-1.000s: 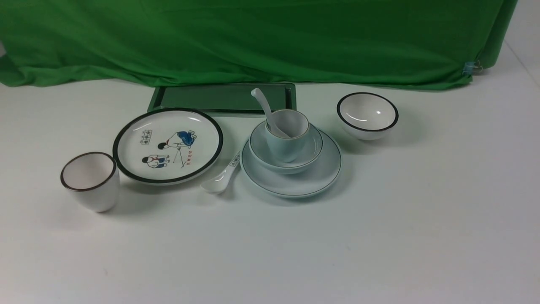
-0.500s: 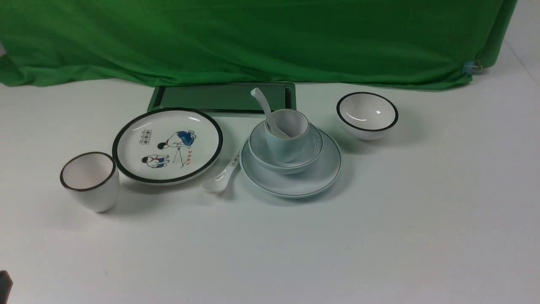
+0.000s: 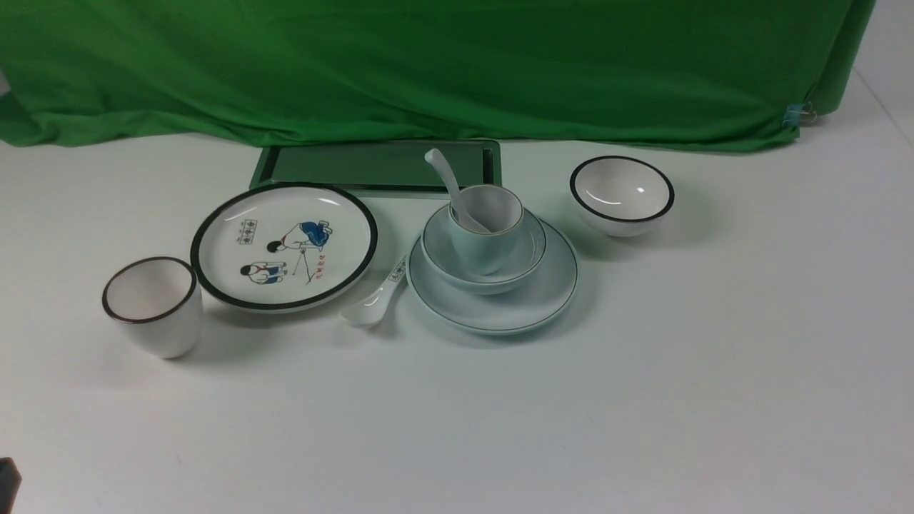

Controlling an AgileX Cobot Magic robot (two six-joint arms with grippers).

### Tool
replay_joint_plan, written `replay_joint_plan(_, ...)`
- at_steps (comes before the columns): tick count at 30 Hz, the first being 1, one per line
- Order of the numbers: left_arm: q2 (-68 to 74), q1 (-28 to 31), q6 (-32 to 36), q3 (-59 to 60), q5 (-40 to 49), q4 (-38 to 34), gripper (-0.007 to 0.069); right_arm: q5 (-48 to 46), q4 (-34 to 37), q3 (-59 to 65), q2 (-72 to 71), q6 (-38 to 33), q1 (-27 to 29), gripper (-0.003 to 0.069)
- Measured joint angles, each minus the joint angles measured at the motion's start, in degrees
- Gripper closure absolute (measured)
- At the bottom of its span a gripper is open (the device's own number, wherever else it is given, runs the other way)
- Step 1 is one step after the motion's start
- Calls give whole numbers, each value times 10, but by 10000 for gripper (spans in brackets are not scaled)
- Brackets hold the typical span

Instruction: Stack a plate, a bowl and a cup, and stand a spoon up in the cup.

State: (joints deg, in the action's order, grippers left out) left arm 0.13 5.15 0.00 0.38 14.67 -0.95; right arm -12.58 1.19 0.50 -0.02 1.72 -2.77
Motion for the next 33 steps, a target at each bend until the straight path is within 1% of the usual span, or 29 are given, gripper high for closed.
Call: replay_joint_plan(33,0,0,8,0,0,0,653,0,0,0,0,-1,0,429)
